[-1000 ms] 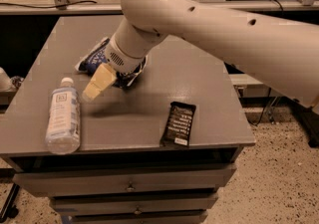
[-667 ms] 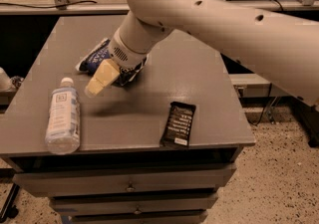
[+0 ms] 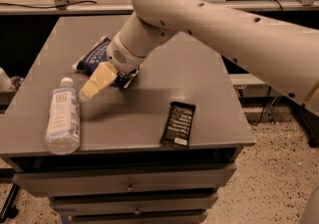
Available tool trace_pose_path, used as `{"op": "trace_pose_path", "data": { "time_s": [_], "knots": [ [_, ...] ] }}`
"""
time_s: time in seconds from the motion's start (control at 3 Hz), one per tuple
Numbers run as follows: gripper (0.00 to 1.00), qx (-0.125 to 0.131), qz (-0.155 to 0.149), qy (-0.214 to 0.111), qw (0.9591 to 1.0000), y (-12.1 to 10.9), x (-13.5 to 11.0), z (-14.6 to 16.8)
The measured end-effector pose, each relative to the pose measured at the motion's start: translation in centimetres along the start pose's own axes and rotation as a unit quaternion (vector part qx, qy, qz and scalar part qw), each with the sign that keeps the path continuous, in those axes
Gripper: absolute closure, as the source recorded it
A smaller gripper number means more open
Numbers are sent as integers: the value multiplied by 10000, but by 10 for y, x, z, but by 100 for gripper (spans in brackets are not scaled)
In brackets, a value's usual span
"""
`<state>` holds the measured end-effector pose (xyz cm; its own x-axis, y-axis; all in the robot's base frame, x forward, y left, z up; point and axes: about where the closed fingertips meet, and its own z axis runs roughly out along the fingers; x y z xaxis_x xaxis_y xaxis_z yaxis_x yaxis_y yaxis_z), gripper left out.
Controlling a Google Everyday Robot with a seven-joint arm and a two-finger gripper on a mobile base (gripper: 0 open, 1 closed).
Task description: Move blue chip bag near blue plastic bottle
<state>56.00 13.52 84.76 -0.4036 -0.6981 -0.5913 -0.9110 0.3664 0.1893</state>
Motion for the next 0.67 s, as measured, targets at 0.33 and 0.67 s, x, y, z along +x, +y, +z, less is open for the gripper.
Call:
{"op": "trace_pose_path", "data": {
  "time_s": [0.33,0.67],
  "knots": [
    [0,-515,91,-142,9985,17,-3,12],
    [0,-516,91,-143,9985,18,-4,11]
  ]
}}
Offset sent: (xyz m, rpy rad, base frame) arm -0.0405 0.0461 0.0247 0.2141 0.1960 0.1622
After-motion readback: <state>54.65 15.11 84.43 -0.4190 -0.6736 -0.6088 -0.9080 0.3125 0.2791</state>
